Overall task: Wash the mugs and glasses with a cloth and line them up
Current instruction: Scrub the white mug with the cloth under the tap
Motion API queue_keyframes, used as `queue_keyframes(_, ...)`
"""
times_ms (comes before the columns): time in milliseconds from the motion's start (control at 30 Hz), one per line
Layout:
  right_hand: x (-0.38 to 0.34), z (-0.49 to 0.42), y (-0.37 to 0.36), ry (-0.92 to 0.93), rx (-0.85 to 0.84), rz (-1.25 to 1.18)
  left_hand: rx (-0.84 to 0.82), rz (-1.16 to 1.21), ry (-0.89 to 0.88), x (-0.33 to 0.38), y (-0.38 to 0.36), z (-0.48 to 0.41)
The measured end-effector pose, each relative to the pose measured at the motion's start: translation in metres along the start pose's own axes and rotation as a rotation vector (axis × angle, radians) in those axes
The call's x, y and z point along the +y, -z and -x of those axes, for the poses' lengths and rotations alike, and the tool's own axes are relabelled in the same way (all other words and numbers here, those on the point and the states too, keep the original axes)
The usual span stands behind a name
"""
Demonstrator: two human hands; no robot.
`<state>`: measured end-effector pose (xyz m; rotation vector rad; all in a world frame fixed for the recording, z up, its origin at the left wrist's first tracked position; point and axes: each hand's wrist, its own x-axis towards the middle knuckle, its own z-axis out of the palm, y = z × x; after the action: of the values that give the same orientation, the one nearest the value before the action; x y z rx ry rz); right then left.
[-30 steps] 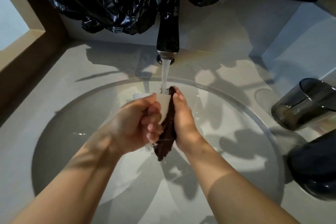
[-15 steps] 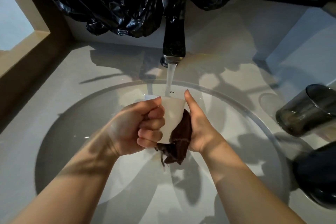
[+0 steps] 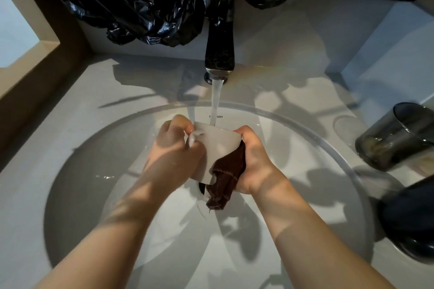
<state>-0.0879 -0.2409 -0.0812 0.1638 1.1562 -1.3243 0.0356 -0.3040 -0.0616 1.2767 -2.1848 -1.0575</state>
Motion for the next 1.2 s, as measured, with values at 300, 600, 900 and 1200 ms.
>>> queue_keyframes(300,-0.002,0.012,-0.005,-0.016,-0.138,-0.123,0.245,0.325,-0.087,0.019,-0.016,0.02)
queue_keyframes(600,0.001,0.014,-0.002,0.129,0.082,0.095,-0.135,0.571,0.107,0.002,-0.021,0.001)
queue_keyframes(900,0.044,0.026,-0.032,0.915,0.277,1.246,0.024,0.711,0.295,-0.007,-0.028,-0.004)
queue_keyframes(1200,0.038,0.007,-0.031,0.813,0.14,0.785,0.108,0.683,0.273,-0.003,-0.024,-0.008)
